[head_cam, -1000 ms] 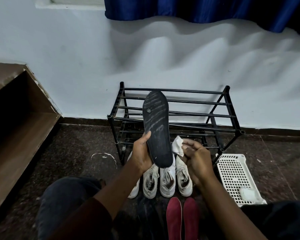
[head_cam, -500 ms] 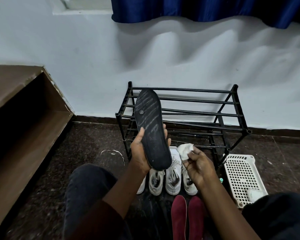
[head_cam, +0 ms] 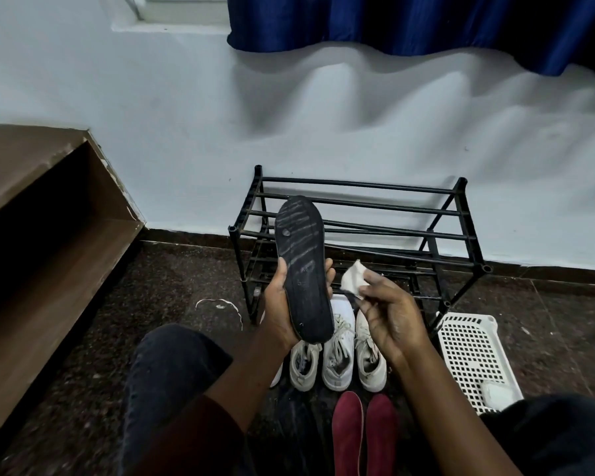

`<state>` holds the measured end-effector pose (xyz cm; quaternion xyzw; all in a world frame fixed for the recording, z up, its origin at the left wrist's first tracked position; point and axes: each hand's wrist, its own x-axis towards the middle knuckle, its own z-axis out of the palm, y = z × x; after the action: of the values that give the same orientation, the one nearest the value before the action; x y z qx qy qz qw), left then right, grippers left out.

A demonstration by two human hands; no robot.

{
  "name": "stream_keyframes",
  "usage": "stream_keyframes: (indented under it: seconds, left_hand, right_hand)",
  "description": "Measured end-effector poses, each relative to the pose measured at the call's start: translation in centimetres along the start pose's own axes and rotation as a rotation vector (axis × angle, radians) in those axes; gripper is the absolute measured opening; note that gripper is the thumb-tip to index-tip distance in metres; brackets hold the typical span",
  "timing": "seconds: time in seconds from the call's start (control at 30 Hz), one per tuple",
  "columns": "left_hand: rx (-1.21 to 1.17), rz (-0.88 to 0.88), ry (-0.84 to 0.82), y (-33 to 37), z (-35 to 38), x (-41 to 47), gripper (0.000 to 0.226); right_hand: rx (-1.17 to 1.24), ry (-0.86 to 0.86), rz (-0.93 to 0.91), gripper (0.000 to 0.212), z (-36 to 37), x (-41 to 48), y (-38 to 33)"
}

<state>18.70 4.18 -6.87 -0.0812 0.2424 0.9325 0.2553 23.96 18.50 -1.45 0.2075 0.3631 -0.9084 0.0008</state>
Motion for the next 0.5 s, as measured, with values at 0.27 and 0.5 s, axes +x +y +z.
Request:
stream_keyframes:
  seconds: [0.27, 0.5]
  left_hand:
    - [0.1, -0.07, 0.002, -0.8, -0.6, 0.2, 0.077]
    - [0.043, 0.001, -0.063, -0.1, -1.2, 0.1, 0.087]
  right_hand:
    - [-1.592, -0.272, -0.898, 0.029, 1.2, 1.1, 4.1]
    - [-1.479, -0.332, -0.763, 0.038, 0.2, -0.1, 6.2]
